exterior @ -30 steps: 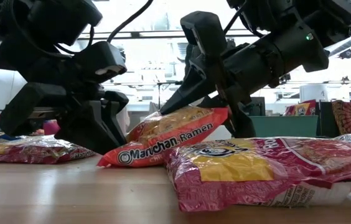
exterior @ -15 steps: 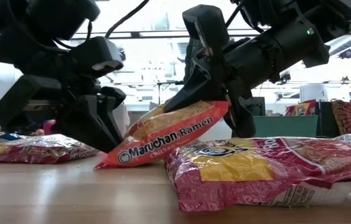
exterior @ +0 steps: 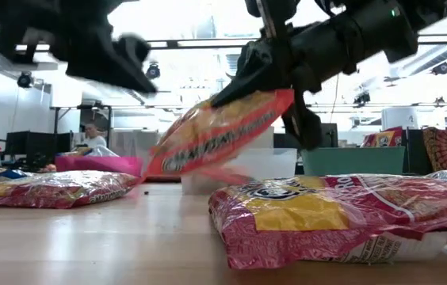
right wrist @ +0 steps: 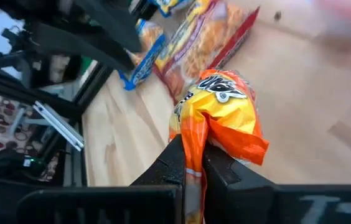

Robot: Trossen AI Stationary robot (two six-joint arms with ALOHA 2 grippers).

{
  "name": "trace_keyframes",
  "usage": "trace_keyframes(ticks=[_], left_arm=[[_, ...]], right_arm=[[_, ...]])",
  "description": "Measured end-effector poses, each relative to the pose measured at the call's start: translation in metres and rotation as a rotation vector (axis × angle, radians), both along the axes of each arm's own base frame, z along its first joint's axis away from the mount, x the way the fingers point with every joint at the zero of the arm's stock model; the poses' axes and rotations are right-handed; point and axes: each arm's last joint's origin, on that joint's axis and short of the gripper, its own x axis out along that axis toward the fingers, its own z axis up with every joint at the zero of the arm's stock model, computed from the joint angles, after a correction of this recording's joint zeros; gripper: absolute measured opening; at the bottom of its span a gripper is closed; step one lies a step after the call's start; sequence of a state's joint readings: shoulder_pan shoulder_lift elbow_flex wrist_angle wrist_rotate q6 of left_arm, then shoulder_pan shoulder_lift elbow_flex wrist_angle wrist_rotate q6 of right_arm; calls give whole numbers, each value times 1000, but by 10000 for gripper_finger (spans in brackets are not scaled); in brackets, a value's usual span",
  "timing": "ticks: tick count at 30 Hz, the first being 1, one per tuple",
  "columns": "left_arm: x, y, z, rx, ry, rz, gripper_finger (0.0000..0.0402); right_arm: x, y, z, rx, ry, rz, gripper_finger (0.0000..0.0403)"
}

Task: Sort Maruchan noodles
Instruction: Put the orange noodle pack into the transparent bin

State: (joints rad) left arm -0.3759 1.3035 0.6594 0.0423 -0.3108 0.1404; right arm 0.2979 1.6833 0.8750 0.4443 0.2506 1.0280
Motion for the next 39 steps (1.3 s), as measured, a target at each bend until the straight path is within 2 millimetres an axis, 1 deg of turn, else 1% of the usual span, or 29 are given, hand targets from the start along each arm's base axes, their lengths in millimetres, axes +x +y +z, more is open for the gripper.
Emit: trace_keyframes(ticks=[5,9,12,14,19,23,25,29,34,39], left_arm=[[-17,11,37,114,-169,50,52],[-29,19,56,157,-252,96,52],[-34,24,64,163,-287,123,52],[-38,26,67,167,-285,132,52],[-42,30,70,180,-300,165,52],[-42,32,71,241,-295,170,52],[-42,32,71,262,-293,180,52],[-42,33,70,277,-286,199,52],[-43,33,69,274,-274,202,52],[-43,33,69,272,-273,202,52]], right_arm=[[-9,-15,30,-39,26,-20,12],[-14,-33,64,-97,84,-53,12],[-17,-49,91,-143,160,-80,12],[-18,-62,108,-169,216,-103,11],[-24,-96,139,-206,432,-175,11],[-26,-119,141,-203,594,-227,11],[-25,-128,136,-185,644,-233,11],[-17,-141,122,-137,689,-219,11],[-8,-151,103,-111,754,-215,11],[1,-153,89,-114,792,-206,11]])
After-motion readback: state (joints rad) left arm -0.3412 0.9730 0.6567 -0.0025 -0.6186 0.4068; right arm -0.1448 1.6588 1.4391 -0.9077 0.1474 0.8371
